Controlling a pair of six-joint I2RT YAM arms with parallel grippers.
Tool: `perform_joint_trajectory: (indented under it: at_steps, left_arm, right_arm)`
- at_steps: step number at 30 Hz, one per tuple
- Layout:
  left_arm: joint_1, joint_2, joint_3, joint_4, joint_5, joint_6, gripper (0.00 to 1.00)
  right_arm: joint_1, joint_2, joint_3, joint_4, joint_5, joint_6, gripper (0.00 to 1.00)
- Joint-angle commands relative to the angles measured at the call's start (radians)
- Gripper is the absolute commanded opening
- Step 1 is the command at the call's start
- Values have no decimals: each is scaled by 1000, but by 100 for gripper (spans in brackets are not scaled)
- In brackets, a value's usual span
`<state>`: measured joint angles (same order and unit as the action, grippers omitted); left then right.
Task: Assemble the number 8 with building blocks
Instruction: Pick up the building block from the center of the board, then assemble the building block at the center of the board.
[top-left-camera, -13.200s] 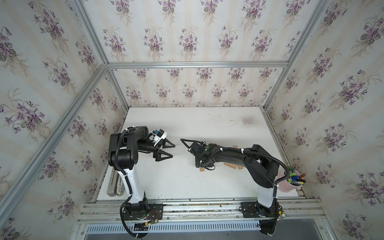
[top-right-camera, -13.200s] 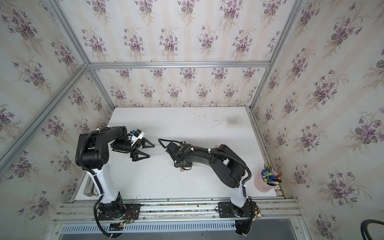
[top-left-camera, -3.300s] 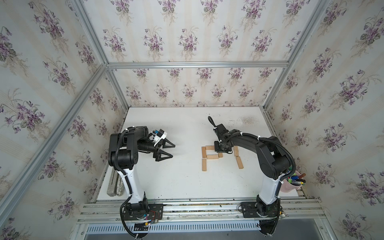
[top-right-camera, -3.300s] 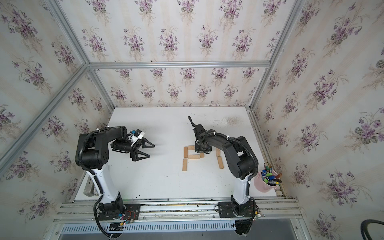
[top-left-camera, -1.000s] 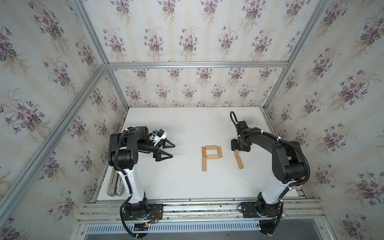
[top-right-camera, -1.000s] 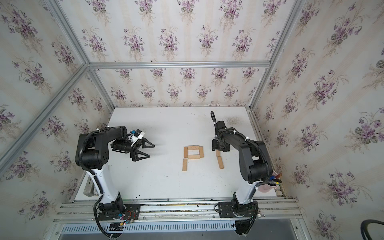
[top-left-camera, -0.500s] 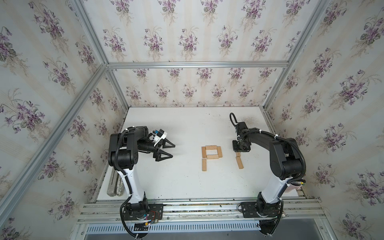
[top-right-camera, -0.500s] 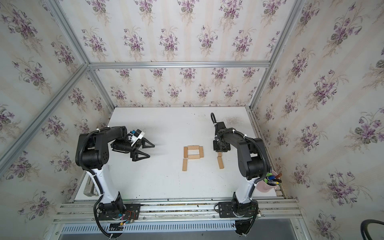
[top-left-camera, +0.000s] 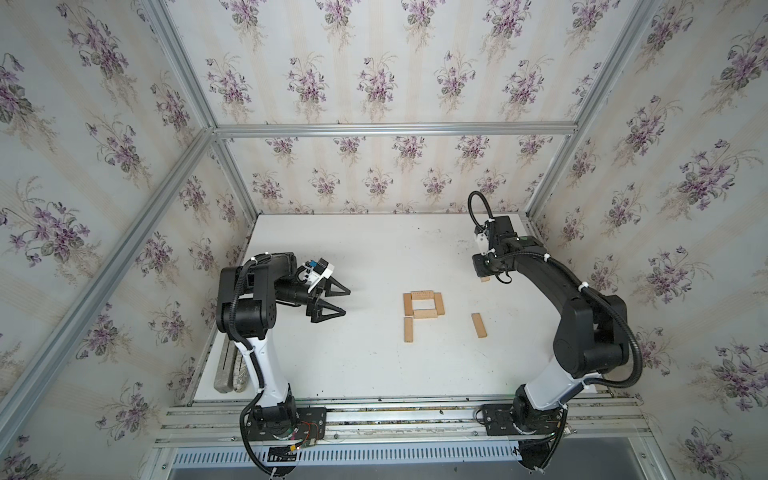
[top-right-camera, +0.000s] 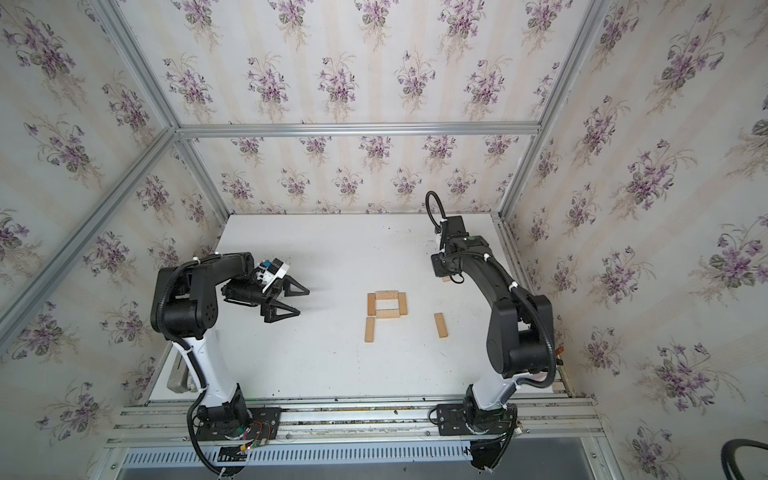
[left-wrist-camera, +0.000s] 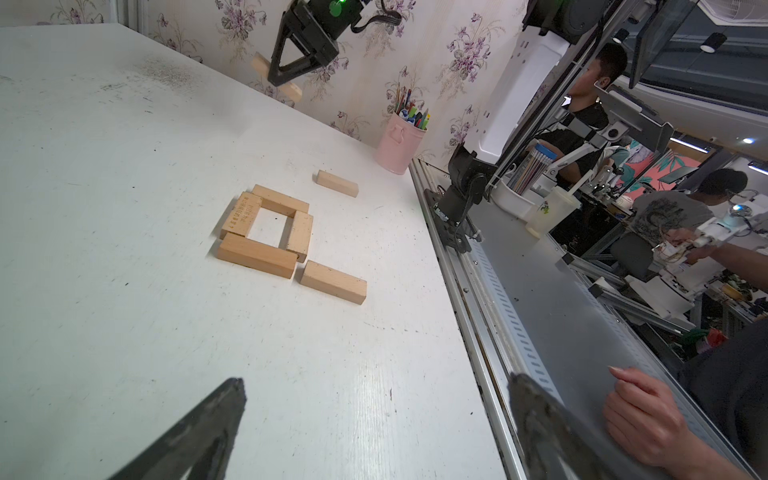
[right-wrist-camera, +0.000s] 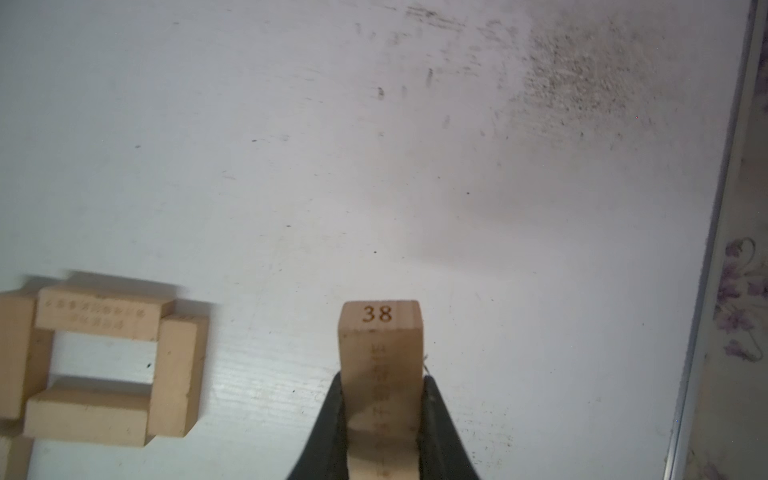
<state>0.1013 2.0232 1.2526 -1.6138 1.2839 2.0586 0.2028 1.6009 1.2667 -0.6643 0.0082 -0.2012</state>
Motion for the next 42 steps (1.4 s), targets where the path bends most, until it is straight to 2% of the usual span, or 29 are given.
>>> perform_joint_trajectory:
  at_steps: [1,3,8,12,17,24,31,37,42]
  left_arm:
    - [1,-1,2,-170,6,383,100]
    - [0,-2,3,-170,5,383,100]
    - [1,-2,2,-170,6,382,100]
    - [1,-2,3,-171,5,382,100]
    - [1,-2,3,-170,5,383,100]
    - [0,-2,2,-172,6,382,100]
    - [0,-1,3,-170,6,383,100]
    - [1,-1,2,-170,5,382,99]
    - [0,-1,2,-170,5,382,100]
  right_arm:
    - [103,-98,-93,62,-25,-236,13]
    - [224,-120,-154,61,79,-324,11]
    - [416,-152,-296,90,100,-402,10]
    - [476,-228,-409,144,67,-496,10]
    - [560,-261,-498,149,86,-635,10]
    - [631,-198,-514,215,10,-576,11]
    - [638,-145,-476,225,-49,-537,14]
    - [639,-123,-492,232,-85,-546,16]
    - [639,-105,-507,247,-59,-579,17]
